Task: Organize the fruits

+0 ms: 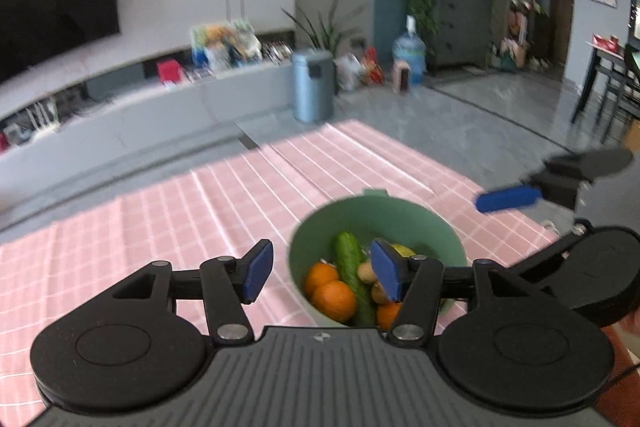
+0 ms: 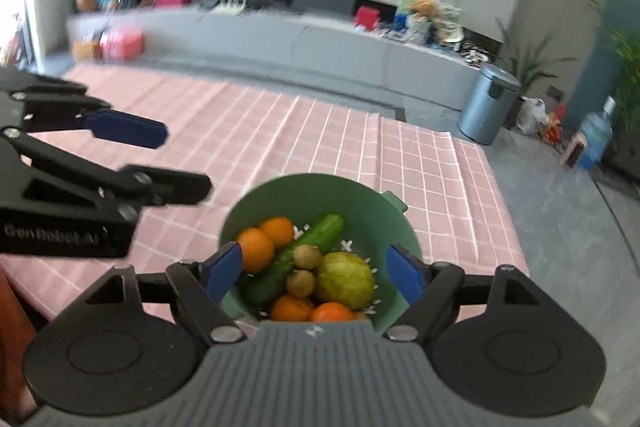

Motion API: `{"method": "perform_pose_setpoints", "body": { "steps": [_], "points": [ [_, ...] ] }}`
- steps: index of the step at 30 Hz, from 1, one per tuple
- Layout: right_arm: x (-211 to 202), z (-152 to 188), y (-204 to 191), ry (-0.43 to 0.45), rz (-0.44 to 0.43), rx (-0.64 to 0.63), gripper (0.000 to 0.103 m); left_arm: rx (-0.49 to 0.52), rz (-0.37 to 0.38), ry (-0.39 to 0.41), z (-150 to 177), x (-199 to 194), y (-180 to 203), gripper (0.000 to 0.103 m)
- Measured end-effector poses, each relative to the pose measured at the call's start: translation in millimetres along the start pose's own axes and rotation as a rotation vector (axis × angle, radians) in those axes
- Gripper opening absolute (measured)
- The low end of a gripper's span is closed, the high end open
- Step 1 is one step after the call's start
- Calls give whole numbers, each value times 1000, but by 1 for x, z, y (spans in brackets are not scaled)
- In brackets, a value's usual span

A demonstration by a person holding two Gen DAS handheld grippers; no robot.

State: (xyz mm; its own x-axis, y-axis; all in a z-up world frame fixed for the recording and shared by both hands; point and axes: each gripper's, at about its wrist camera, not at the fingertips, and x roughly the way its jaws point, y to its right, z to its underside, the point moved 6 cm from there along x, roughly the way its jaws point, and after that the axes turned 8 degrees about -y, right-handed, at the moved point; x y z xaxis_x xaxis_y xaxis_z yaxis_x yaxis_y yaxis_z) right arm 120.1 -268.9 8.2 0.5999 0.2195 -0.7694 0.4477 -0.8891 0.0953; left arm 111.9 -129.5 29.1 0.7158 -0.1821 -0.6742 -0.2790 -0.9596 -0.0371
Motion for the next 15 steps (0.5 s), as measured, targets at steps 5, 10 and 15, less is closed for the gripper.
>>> {"method": "perform_pose_setpoints", "body": {
  "steps": [5, 10, 15],
  "points": [
    [-27, 21, -4, 100, 19, 135, 84, -6, -82, 79, 10, -28, -3, 77],
    [-51, 39, -11, 219, 41, 210, 91, -31, -95, 148, 27, -51, 3, 88],
    [-58, 57, -28, 279, 55, 218, 97, -53, -167, 177, 40, -55, -1, 95]
  ]
}}
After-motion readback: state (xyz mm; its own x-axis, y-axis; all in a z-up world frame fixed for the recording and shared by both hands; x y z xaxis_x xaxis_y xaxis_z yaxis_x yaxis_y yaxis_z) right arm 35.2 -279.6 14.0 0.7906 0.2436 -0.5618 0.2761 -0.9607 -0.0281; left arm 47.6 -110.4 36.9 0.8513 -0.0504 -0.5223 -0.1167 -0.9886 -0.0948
